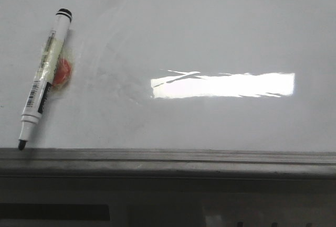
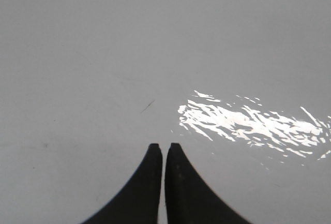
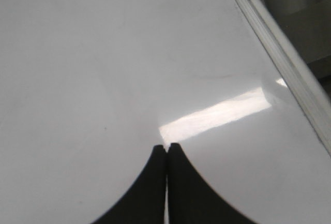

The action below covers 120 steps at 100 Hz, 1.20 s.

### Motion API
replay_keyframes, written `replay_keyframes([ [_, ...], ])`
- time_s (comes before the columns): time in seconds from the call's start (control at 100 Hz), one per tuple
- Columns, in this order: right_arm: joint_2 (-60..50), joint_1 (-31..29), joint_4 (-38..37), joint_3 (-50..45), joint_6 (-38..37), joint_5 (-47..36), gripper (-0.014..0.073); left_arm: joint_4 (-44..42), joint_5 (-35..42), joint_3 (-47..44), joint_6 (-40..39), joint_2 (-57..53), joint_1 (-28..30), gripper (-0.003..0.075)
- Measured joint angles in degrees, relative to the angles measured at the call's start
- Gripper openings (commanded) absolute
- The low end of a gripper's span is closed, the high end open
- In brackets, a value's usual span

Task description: Write number 6 on whiteboard

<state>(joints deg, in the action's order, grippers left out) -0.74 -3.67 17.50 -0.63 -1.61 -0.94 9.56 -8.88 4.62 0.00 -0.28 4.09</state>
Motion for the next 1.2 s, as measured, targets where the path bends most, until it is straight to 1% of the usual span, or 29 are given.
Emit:
replay_keyframes([
  [0.04, 0.0, 0.0, -1.08, 0.11, 0.26, 2.27, -0.0064, -0.55, -2.72, 1.99, 0.0, 0.0, 0.0, -0.002],
  [0.1, 0.0, 0.0, -2.45, 0.96, 0.36, 8.12, -0.0064, -1.08, -6.09, 4.91, 0.42, 0.11, 0.0, -0.002],
  [0.17, 0.0, 0.0, -3.07, 2.46, 0.36, 11.83, -0.0064, -1.2, -8.23, 7.65, 1.71, 1.14, 0.0, -0.002],
  [0.3, 2.91, 0.0, -4.57, 6.99, 0.36, 15.65, -0.0063, -1.4, -9.56, 10.66, 5.05, 3.97, 0.09, -0.002],
  [0.41, 7.86, 0.0, -5.7, 11.43, 0.38, 22.5, -0.0063, -1.4, -9.71, 11.97, 6.2, 6.28, 0.09, -0.0019],
  [0.47, 10.93, 0.0, -5.94, 13.82, 0.48, 25.92, -0.0063, -1.4, -9.71, 12.33, 6.31, 7.57, 0.09, 0.0001],
  [0.54, 14.03, 0.0, -5.94, 15.76, 0.48, 28.22, -0.0064, -1.27, -9.71, 12.35, 6.43, 8.81, 0.09, 0.0089],
  [0.66, 17.81, 0.0, -6.06, 16.61, 0.48, 28.59, -0.0064, 0.72, -8.74, 12.35, 6.52, 10.34, 0.09, 0.0348],
  [0.69, 18.43, 0.0, -6.06, 16.61, 0.48, 28.69, -0.0064, 1.47, -7.94, 12.35, 6.55, 10.48, 0.09, 0.0388],
  [0.73, 19.2, 0.0, -6.06, 16.61, 0.48, 28.72, -0.0064, 2.43, -6.98, 12.35, 6.55, 10.61, 0.09, 0.0421],
  [0.85, 20.29, 0.0, -6.06, 16.61, 0.59, 28.82, -0.0064, 7.69, -0.65, 11.32, 6.55, 10.71, 0.09, 0.042],
  [0.9, 20.44, 0.0, -6.06, 16.61, 0.59, 28.82, -0.0064, 8.7, 0.52, 11.09, 6.8, 10.71, 0.09, 0.0421],
  [1.09, 20.56, 0.0, -6.06, 16.61, 0.59, 28.82, -0.0064, 8.92, 0.68, 10.78, 12.88, 10.71, -0.15, 0.0421],
  [1.2, 20.56, 0.0, -6.06, 16.61, 0.59, 28.82, -0.0064, 9.03, 0.57, 10.78, 14.98, 10.71, -2.52, 0.0421],
])
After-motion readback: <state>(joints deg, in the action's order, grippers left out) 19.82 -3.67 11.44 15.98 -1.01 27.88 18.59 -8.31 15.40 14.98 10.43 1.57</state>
